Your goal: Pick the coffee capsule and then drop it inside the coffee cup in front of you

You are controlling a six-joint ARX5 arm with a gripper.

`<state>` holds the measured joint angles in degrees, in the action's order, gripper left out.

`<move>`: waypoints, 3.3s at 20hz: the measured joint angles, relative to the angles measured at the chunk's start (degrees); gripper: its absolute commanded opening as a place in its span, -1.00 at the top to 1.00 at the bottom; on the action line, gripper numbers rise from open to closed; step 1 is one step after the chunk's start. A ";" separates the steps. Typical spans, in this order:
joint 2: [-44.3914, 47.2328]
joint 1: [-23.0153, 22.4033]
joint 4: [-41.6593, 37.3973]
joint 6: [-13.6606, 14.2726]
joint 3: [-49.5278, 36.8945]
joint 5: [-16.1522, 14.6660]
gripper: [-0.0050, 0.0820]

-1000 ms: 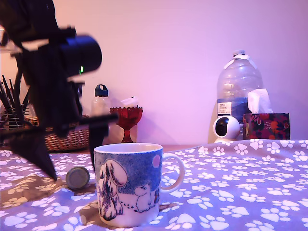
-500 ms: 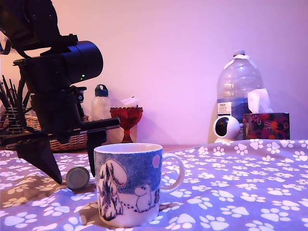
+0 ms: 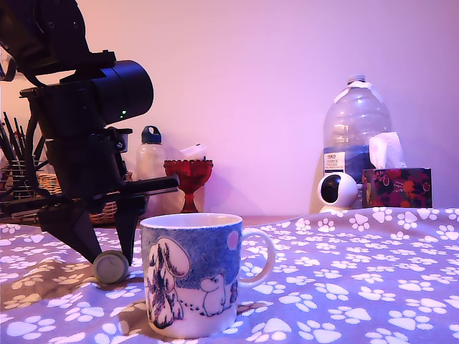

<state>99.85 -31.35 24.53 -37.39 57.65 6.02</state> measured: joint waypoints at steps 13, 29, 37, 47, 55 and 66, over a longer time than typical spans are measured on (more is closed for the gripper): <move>-4.02 0.00 6.25 19.52 0.00 -4.09 0.43; -34.25 -4.31 13.11 40.63 0.13 -14.53 0.43; -34.60 -5.14 6.69 41.97 -1.60 -22.23 0.43; -34.91 -6.49 -14.62 41.97 -17.88 -23.89 0.43; -34.91 -9.07 -23.34 41.94 -23.63 -23.96 0.43; -28.87 -10.67 -24.94 41.40 -23.80 -23.74 0.43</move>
<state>70.98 -42.02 -0.40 4.01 33.85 -17.72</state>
